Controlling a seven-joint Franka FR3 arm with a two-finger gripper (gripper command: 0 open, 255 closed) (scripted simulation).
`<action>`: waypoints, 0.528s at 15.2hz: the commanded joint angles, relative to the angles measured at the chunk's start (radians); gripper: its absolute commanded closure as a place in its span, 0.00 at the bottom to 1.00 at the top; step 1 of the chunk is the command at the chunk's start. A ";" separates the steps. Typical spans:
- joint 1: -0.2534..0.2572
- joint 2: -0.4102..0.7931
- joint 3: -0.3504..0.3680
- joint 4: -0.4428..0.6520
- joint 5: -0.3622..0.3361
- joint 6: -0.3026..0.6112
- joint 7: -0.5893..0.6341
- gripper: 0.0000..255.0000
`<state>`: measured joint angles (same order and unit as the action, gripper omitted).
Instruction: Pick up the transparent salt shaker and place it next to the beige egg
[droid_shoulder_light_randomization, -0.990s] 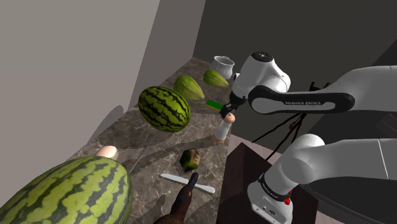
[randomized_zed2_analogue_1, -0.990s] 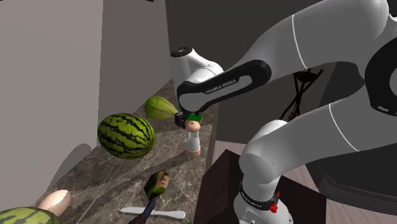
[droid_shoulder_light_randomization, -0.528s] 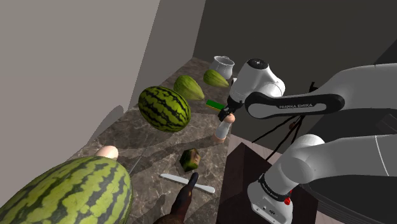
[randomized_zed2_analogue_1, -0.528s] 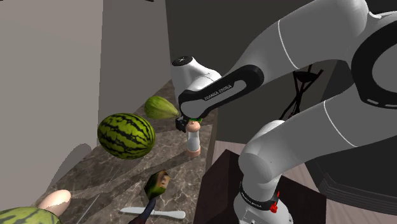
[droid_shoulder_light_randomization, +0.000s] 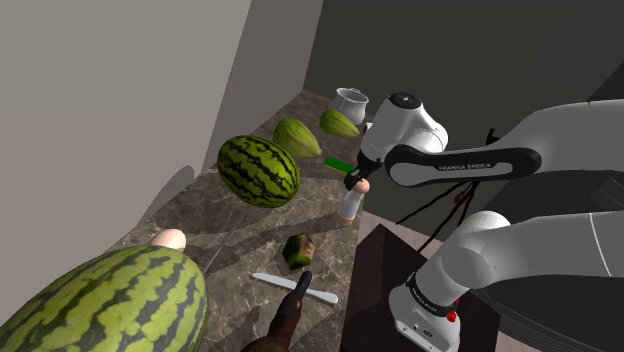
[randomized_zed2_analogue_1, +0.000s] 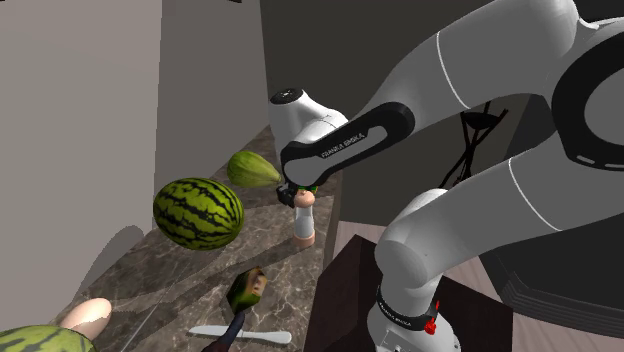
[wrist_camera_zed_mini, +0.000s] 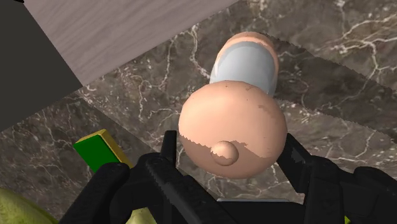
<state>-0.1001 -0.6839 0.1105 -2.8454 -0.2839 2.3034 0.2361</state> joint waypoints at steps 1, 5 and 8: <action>0.000 0.000 0.000 0.000 0.000 0.000 0.000 1.00; 0.000 0.000 0.000 0.000 0.000 0.000 0.000 1.00; 0.002 -0.008 -0.002 0.009 0.004 -0.017 -0.005 1.00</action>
<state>-0.0983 -0.6873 0.1108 -2.8412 -0.2818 2.2958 0.2349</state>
